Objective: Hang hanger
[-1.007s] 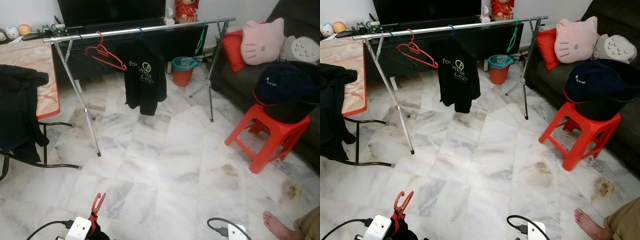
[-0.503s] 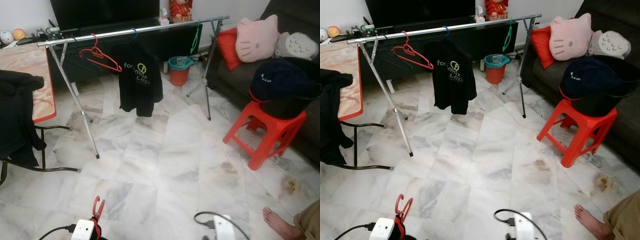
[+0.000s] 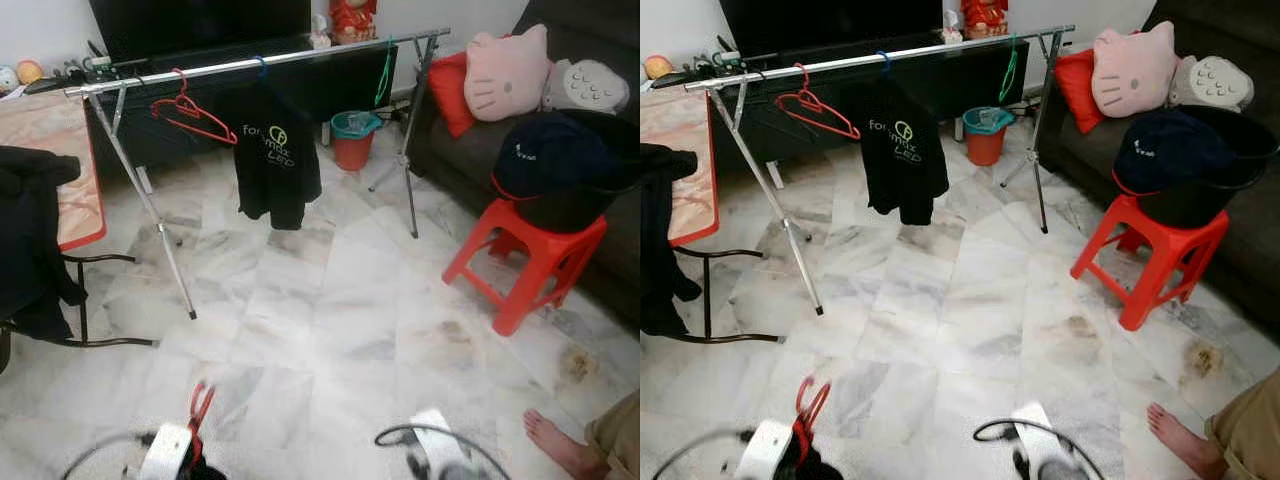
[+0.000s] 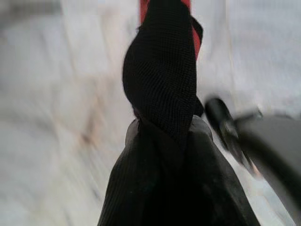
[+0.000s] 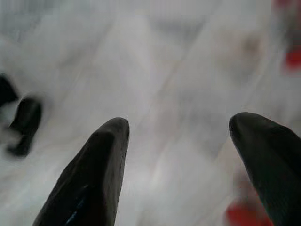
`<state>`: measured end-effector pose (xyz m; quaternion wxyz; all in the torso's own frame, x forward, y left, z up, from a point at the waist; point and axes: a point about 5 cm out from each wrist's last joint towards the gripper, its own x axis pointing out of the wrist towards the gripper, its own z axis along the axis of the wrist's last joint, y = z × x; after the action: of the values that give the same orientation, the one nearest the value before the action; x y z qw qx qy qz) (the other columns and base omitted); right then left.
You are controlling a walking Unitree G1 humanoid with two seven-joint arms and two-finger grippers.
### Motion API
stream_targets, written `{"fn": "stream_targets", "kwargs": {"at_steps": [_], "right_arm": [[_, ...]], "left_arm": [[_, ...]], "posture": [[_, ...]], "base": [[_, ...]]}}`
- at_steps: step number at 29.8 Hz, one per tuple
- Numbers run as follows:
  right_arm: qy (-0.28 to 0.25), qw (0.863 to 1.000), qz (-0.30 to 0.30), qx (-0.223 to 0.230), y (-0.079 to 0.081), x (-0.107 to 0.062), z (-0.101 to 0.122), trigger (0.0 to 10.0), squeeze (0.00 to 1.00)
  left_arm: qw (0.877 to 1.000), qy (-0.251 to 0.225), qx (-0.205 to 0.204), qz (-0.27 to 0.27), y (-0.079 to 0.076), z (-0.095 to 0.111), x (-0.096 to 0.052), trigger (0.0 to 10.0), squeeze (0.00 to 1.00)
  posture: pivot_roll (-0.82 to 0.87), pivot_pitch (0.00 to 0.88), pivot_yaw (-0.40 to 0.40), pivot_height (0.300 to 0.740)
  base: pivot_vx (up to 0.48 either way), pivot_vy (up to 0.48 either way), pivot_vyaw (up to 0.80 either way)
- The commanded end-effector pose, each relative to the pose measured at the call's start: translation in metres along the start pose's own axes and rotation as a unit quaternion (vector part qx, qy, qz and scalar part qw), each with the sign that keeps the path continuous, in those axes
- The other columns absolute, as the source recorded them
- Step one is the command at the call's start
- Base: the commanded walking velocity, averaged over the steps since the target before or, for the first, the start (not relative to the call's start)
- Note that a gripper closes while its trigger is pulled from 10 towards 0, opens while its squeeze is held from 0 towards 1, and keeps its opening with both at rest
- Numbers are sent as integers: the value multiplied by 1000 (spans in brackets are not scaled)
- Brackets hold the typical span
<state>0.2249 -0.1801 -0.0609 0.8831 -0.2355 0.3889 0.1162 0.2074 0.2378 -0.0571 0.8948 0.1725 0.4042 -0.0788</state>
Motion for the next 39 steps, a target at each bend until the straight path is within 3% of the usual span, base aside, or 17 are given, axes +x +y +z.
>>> {"fn": "stream_targets", "kwargs": {"at_steps": [1,5,6,9,11,13,16,17,21,24,30,36,37,39], "right_arm": [[-41,999,11,-29,-4,2,17,10000,0],[-136,982,39,-125,-17,2,60,10000,0],[-196,964,54,-172,-28,-4,86,10000,0],[-282,924,99,-237,-39,-20,119,10000,0],[-289,921,106,-239,-39,-22,122,10000,0],[-324,885,193,-274,-44,-42,139,10000,0],[-319,873,241,-278,-44,-50,141,10000,0],[-309,858,291,-289,-42,-56,137,10000,0],[-280,834,373,-295,-42,-68,128,10000,0],[-274,825,404,-286,-43,-73,128,10000,0],[-254,806,446,-295,-40,-80,124,10000,0],[-261,803,455,-283,-39,-84,130,10000,0],[-277,807,450,-263,-41,-86,136,10000,0],[-282,808,450,-254,-43,-87,139,10000,0]], "left_arm": [[997,-61,44,-2,12,33,3,10000,0],[988,-107,107,-41,16,64,4,10000,0],[978,-126,151,-71,14,76,3,10000,0],[957,-152,209,-129,12,92,-1,10000,0],[956,-154,211,-136,12,94,-1,10000,0],[930,-145,270,-202,16,99,-8,10000,0],[922,-131,285,-228,18,97,-10,10000,0],[913,-119,303,-245,21,95,-12,10000,0],[900,-108,314,-282,27,97,-19,10000,0],[891,-116,302,-320,30,106,-27,10000,0],[856,-134,291,-406,28,125,-48,10000,0],[835,-136,297,-443,27,132,-58,10000,0],[820,-126,324,-455,25,131,-62,10000,0],[814,-119,333,-461,24,130,-65,10000,0]], "posture": [[3,0,22,740],[0,0,22,740],[0,0,22,740],[-9,0,23,740],[-9,0,23,740],[-10,0,22,740],[-12,0,24,740],[-11,0,21,740],[-2,0,14,740],[2,0,13,740],[8,0,16,740],[11,0,22,740],[11,0,22,740],[9,0,28,740]], "base": [[0,0,0],[0,0,0],[0,0,0],[0,0,0],[0,0,0],[0,0,0],[0,0,0],[0,0,0],[0,0,0],[0,0,0],[0,0,0],[0,0,0],[0,0,0],[0,0,0]]}}
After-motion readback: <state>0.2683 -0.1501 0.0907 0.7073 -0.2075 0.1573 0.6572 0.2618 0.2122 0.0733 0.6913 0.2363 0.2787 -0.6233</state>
